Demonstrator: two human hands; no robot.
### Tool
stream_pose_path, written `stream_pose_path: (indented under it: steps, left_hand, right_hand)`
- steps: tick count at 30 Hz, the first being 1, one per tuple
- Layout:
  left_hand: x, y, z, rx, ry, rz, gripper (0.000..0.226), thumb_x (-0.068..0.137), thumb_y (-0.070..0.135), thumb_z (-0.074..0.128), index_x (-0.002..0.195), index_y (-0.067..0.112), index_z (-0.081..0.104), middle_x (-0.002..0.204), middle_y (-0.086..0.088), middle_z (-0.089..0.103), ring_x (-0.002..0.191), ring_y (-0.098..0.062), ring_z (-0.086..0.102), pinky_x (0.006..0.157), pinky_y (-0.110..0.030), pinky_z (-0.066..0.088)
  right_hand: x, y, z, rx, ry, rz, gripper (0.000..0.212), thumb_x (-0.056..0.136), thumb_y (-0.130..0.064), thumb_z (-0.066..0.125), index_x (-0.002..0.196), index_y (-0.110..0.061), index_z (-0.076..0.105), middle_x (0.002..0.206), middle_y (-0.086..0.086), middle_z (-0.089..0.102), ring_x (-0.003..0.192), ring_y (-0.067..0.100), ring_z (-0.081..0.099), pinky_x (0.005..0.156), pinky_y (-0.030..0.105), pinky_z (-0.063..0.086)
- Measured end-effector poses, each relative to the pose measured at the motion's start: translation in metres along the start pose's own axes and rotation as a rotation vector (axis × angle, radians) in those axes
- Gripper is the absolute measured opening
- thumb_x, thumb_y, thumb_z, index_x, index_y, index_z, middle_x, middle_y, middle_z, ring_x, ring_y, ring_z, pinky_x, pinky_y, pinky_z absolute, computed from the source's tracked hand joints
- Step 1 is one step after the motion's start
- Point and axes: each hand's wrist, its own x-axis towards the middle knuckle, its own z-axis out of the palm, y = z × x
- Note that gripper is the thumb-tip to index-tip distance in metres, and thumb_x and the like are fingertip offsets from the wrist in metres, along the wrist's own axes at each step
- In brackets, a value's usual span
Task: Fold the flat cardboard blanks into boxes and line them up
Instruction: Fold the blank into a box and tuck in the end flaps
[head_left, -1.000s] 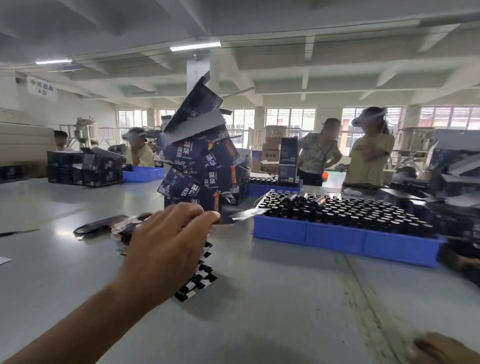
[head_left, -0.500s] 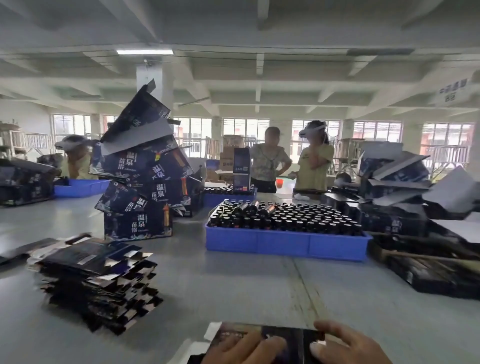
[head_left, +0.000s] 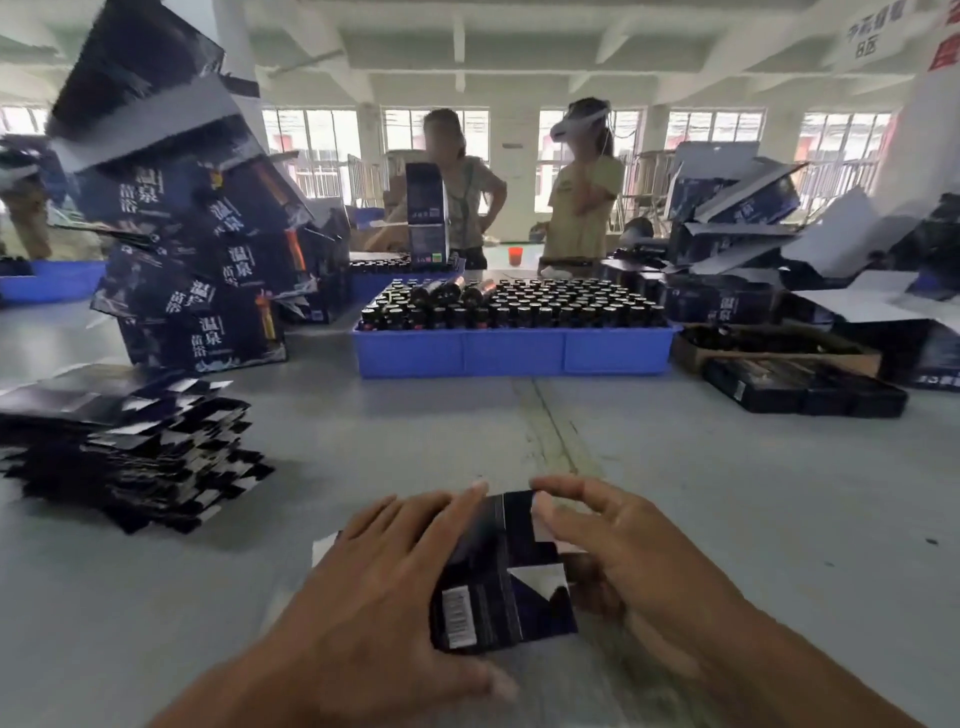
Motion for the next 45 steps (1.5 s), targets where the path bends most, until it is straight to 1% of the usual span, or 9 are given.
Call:
stream_pose_path:
  steps: [3,8,12,16,22,26,35,40,45]
  left_hand:
    - [0.0,-0.007,-0.006,0.122,0.068,-0.044,0.12,0.062,0.099,0.042,0.153,0.02,0.034,0.127,0.012,0.059,0.111,-0.003,0.04,0.093,-0.022,0.039]
    - [-0.001,-0.016,-0.01,0.198,0.181,-0.038,0.115,0.069,0.093,0.035,0.147,0.01,0.042,0.12,0.003,0.062,0.104,-0.009,0.048,0.083,-0.029,0.053]
    - [-0.003,-0.013,-0.006,0.208,0.23,-0.03,0.108,0.082,0.089,0.03,0.146,0.004,0.044,0.122,-0.002,0.06,0.102,-0.016,0.058,0.09,-0.033,0.049]
    - [-0.002,-0.011,-0.001,0.175,0.312,-0.009,0.105,0.082,0.088,0.04,0.144,0.004,0.049,0.127,-0.002,0.059,0.107,-0.019,0.057,0.093,-0.036,0.041]
    - [-0.003,-0.009,0.004,0.127,0.347,0.026,0.093,0.078,0.084,0.052,0.135,0.011,0.055,0.125,-0.001,0.057,0.108,-0.019,0.058,0.093,-0.038,0.045]
    - [-0.002,-0.008,0.006,0.094,0.383,0.047,0.078,0.075,0.072,0.06,0.129,0.016,0.049,0.126,0.001,0.057,0.109,-0.019,0.057,0.095,-0.035,0.039]
    - [0.0,-0.005,0.008,0.107,0.406,0.058,0.077,0.075,0.069,0.057,0.128,0.014,0.048,0.123,-0.002,0.064,0.114,-0.021,0.055,0.1,-0.037,0.036]
    - [0.0,-0.002,0.005,0.081,0.406,0.095,0.081,0.079,0.07,0.055,0.137,0.015,0.043,0.128,-0.003,0.061,0.116,-0.02,0.053,0.101,-0.037,0.037]
    - [-0.004,-0.003,0.005,0.139,0.373,0.144,0.08,0.085,0.066,0.056,0.15,0.025,0.033,0.139,-0.008,0.053,0.119,-0.028,0.057,0.098,-0.049,0.048]
  right_hand:
    - [0.002,0.003,-0.001,0.043,0.045,0.022,0.033,0.085,-0.048,0.068,0.106,-0.024,0.074,0.103,0.005,0.078,0.086,0.027,0.077,0.069,0.034,0.06]
    - [-0.001,0.003,-0.001,0.019,0.049,-0.004,0.051,0.071,-0.052,0.07,0.109,-0.019,0.069,0.099,0.002,0.079,0.088,0.023,0.077,0.068,0.03,0.06]
    - [-0.005,0.003,0.002,0.003,0.004,-0.029,0.046,0.072,-0.046,0.073,0.103,-0.012,0.067,0.097,0.005,0.078,0.088,0.024,0.077,0.068,0.031,0.061]
    - [-0.008,0.002,0.004,0.003,-0.005,-0.086,0.046,0.071,-0.041,0.078,0.099,-0.007,0.062,0.095,0.011,0.077,0.086,0.027,0.076,0.068,0.032,0.061]
    - [-0.011,0.003,0.006,-0.131,-0.017,-0.23,0.014,0.082,-0.025,0.076,0.079,-0.027,0.063,0.093,0.005,0.078,0.086,0.021,0.076,0.069,0.029,0.061]
    - [-0.016,0.003,0.009,-0.273,-0.019,-0.321,0.021,0.091,-0.015,0.07,0.089,-0.036,0.068,0.095,-0.004,0.078,0.087,0.014,0.075,0.069,0.023,0.06]
    - [-0.019,0.005,0.014,-0.385,-0.049,-0.434,0.024,0.098,-0.023,0.063,0.106,-0.044,0.07,0.097,-0.015,0.076,0.09,0.007,0.073,0.073,0.019,0.059]
    - [-0.018,0.009,0.015,-0.4,-0.027,-0.456,0.031,0.096,-0.021,0.065,0.11,-0.049,0.064,0.099,-0.019,0.075,0.089,0.003,0.073,0.068,0.015,0.057]
    - [-0.017,0.01,0.014,-0.398,0.01,-0.485,0.038,0.097,-0.016,0.063,0.112,-0.051,0.061,0.101,-0.019,0.075,0.089,0.002,0.073,0.062,0.017,0.058]
